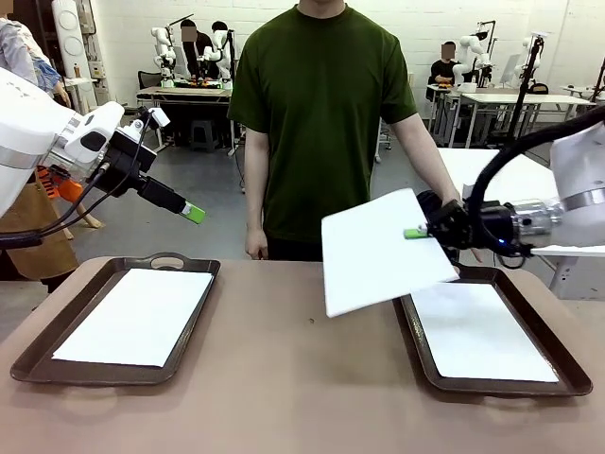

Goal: Sort the A4 documents.
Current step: Place the A4 Paper in the designated Handle tray.

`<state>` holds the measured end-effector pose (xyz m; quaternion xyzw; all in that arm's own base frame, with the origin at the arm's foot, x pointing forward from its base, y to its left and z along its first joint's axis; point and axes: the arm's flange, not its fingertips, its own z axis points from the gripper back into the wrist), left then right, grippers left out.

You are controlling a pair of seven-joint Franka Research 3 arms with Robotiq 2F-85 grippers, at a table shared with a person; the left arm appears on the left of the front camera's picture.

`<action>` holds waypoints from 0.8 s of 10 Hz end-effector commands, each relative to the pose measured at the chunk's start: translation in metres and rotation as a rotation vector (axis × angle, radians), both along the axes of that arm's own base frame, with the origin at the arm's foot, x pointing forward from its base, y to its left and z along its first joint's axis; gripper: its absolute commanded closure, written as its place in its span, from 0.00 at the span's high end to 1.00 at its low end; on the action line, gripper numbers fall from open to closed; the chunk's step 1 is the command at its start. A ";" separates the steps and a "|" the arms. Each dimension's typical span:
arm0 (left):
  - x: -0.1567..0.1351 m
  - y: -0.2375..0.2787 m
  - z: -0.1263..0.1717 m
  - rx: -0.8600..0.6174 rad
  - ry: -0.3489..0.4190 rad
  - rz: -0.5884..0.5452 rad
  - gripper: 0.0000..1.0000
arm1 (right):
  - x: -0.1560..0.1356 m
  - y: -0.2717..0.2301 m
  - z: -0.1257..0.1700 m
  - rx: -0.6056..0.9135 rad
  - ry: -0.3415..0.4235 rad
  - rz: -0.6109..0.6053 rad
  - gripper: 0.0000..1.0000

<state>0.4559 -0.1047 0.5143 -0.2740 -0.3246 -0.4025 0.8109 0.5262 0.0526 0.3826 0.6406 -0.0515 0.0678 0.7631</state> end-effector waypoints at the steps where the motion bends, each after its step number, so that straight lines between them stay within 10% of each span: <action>1: -0.001 0.000 0.000 -0.001 -0.002 -0.002 1.00 | -0.010 -0.016 -0.010 -0.051 -0.046 0.052 0.01; 8: -0.001 0.000 0.000 -0.001 -0.002 -0.002 1.00 | -0.030 -0.116 -0.082 -0.428 0.000 -0.082 0.01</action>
